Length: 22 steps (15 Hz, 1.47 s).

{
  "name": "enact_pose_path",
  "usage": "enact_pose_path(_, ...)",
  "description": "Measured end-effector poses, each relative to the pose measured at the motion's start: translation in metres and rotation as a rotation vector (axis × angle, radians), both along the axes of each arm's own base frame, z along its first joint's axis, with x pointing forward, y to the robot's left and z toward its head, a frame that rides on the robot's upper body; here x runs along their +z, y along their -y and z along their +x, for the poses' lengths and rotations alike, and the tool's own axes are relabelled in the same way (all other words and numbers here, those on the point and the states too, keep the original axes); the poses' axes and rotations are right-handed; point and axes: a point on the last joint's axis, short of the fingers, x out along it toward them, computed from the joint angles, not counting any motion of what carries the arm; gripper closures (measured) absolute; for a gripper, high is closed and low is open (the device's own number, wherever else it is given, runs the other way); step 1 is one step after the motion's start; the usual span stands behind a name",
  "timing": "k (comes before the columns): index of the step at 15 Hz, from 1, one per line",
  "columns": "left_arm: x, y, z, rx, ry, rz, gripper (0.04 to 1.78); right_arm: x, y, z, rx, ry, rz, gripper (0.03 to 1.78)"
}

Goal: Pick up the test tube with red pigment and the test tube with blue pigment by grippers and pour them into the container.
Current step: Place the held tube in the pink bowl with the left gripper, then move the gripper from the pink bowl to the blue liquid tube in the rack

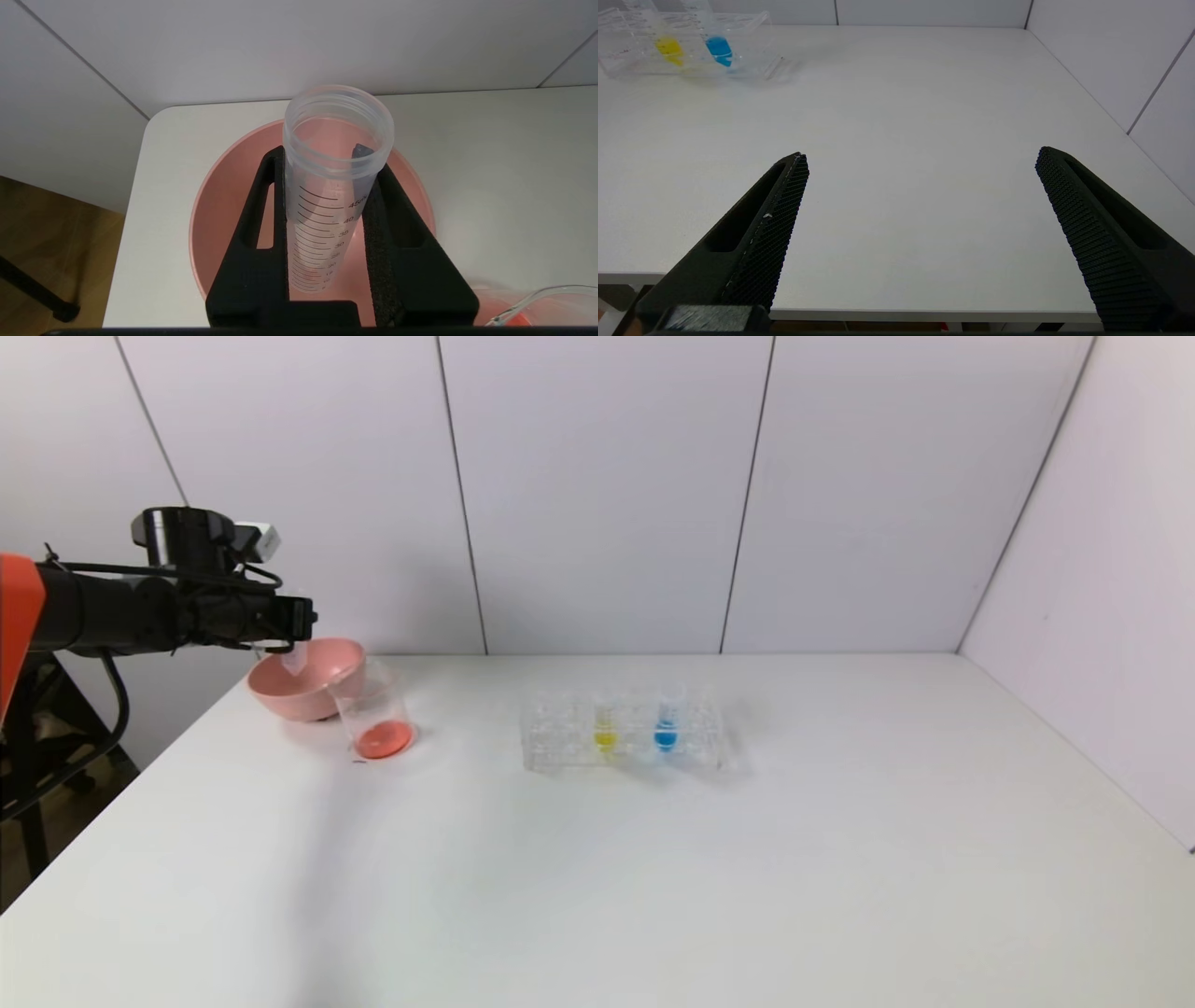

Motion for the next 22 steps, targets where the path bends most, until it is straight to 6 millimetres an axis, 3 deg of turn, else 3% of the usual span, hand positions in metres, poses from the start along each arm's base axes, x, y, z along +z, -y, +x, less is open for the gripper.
enact_pose_path(3, -0.003, -0.005, 0.001, 0.003, -0.003, -0.005, 1.15, 0.0, 0.0, 0.0, 0.0, 0.0, 0.0, 0.04)
enact_pose_path(8, -0.001, -0.005, 0.001, 0.004, 0.001, -0.014, 0.39, 0.0, 0.0, 0.0, 0.0, 0.0, 0.0, 0.04)
enact_pose_path(11, 0.008, -0.001, -0.006, -0.001, 0.016, -0.015, 0.11, 0.0, 0.0, 0.0, 0.0, 0.0, 0.0, 0.04)
enact_pose_path(15, 0.034, 0.013, -0.03, -0.022, 0.077, -0.017, 0.05, 0.0, 0.0, 0.0, 0.0, 0.0, 0.0, 0.04)
enact_pose_path(22, 0.079, 0.05, -0.095, -0.088, 0.144, -0.037, 0.06, 0.0, 0.0, 0.0, 0.0, 0.0, 0.0, 0.04)
